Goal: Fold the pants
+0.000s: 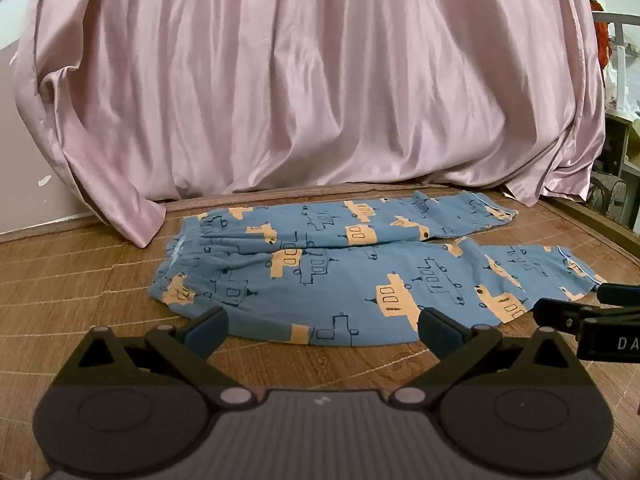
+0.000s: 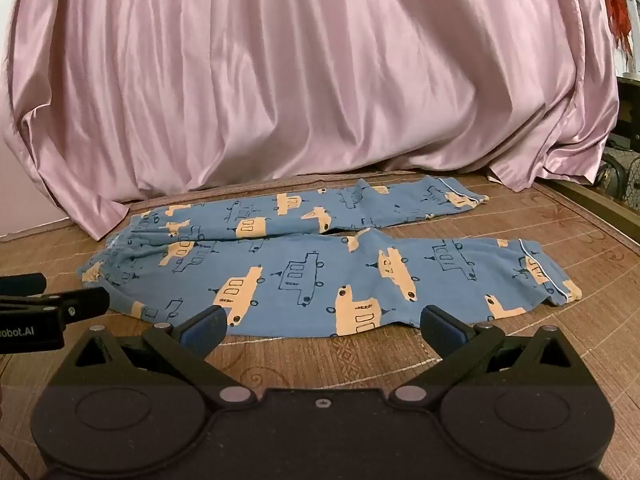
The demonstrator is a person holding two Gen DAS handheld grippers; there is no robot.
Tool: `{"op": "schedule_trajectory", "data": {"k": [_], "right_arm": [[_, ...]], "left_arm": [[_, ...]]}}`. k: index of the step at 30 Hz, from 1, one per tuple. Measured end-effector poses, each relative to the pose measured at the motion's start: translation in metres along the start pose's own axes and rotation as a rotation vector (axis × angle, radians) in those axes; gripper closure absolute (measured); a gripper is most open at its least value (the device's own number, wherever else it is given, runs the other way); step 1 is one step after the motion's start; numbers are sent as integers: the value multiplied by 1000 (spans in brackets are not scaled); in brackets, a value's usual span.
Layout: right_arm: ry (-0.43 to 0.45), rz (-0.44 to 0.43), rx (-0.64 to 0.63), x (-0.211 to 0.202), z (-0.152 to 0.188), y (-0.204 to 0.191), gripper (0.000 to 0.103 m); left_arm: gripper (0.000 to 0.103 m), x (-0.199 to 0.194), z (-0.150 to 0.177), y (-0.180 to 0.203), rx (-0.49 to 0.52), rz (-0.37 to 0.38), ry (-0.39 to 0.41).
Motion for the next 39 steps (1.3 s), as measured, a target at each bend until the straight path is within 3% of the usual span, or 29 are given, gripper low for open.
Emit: {"op": "schedule_trajectory", "data": {"k": [39], "right_arm": [[-11,5,-3,4,3,0,1]], "left_arm": [[0,-1,2,0,7,-2,-4]]}}
Point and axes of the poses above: each gripper's, at about its wrist camera, not at the fingertips, and x roughly the way its jaws point, y to its right, z to its underside, the point moved 6 cm from there along x, roughly the way its jaws point, and after that the axes turned 4 degrees about x, right-handed, at the moved point
